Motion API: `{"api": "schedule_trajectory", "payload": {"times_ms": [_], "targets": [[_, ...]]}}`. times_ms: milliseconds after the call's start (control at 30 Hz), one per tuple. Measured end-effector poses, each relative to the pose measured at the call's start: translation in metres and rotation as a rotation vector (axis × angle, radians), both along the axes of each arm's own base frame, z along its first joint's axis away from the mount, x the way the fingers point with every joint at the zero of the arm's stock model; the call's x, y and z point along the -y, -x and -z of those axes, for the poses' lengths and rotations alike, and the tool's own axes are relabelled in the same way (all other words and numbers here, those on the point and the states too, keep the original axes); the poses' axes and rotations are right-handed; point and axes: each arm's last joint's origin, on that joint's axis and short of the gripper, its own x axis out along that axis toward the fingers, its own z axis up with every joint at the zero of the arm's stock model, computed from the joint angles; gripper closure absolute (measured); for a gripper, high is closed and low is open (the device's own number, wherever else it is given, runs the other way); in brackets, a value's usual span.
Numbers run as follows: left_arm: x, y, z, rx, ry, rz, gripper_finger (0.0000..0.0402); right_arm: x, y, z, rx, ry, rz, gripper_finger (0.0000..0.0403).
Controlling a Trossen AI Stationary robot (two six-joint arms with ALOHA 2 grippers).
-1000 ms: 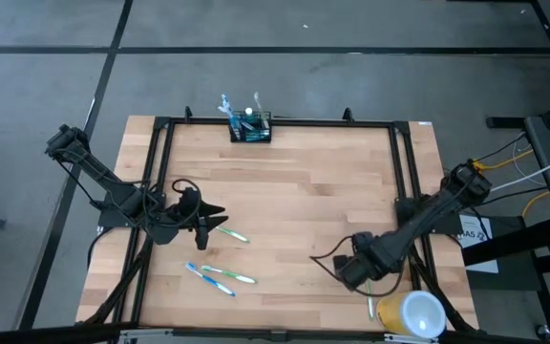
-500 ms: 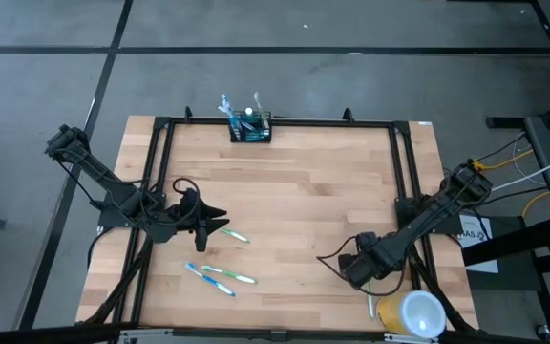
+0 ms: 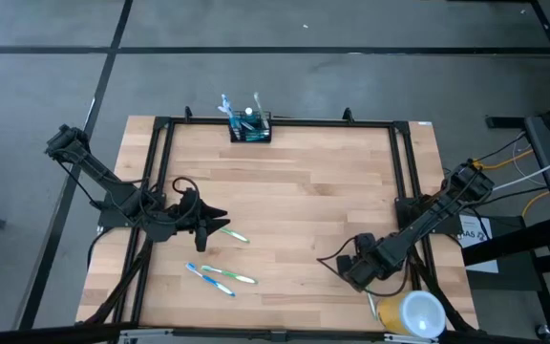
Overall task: Pick & Place toothbrushing station
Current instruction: Put the green toothbrush into the black wire organizer
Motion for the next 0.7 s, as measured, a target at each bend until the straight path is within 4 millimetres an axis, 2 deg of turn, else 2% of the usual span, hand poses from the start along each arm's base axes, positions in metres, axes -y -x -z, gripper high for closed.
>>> {"api": "schedule_trajectory", "payload": {"times_ms": [67,200,267,467,567,700], "targets": [[0.000,0.000,0.000,0.000,0.000,0.000,0.0261,0.000,-0.002,0.000,0.033,0.017,-0.016,0.0388],[0.000,0.000,0.000,0.002,0.008,-0.003,0.0261,0.004,-0.012,-0.004,0.120,0.068,-0.015,0.0388],[0.000,0.000,0.000,0.004,0.010,-0.003,0.0261,0.010,-0.025,-0.012,0.237,0.168,-0.024,0.0393],[0.000,0.000,-0.001,0.014,0.021,-0.023,0.0261,0.038,-0.080,-0.056,0.593,0.492,-0.127,0.0393],[-0.001,0.000,-0.001,0.027,0.023,-0.056,0.0261,0.072,-0.116,-0.083,0.779,0.645,-0.181,0.0393],[-0.002,0.000,-0.001,0.042,0.023,-0.087,0.0261,0.134,-0.152,-0.108,0.939,0.762,-0.325,0.0393]]}}
